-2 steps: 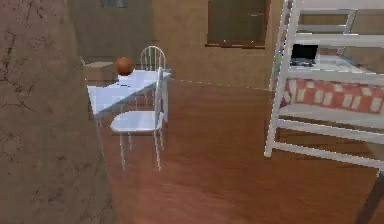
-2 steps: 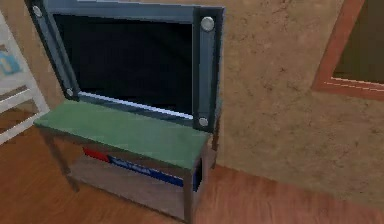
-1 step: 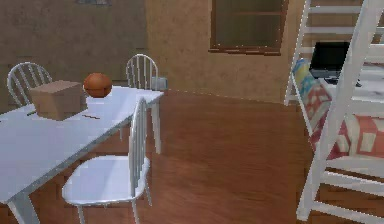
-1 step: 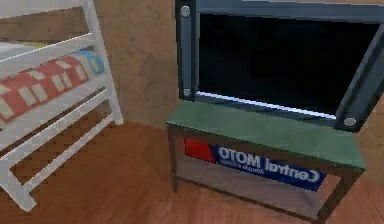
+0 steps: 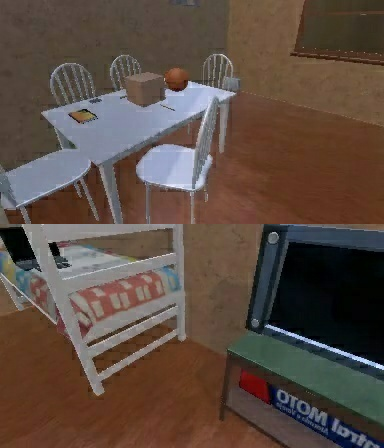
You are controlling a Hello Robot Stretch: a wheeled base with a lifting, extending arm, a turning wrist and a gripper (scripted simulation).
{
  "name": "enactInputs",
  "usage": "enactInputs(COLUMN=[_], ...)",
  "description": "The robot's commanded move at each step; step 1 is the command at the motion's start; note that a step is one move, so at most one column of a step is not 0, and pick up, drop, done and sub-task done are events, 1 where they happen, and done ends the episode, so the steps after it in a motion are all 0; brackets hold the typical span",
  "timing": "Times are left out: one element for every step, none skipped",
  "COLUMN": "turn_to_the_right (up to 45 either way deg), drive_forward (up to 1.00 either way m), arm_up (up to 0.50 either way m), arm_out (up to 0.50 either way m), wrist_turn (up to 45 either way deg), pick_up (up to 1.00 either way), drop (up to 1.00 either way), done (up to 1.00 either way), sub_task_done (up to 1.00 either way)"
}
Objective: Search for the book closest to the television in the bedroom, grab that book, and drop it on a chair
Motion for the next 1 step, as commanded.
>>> enactInputs(turn_to_the_right=[0.0], drive_forward=[0.60], arm_up=[0.00], arm_out=[0.00], wrist_turn=[0.0], pick_up=[0.00], drop=[0.00], done=[0.00], sub_task_done=[0.00])
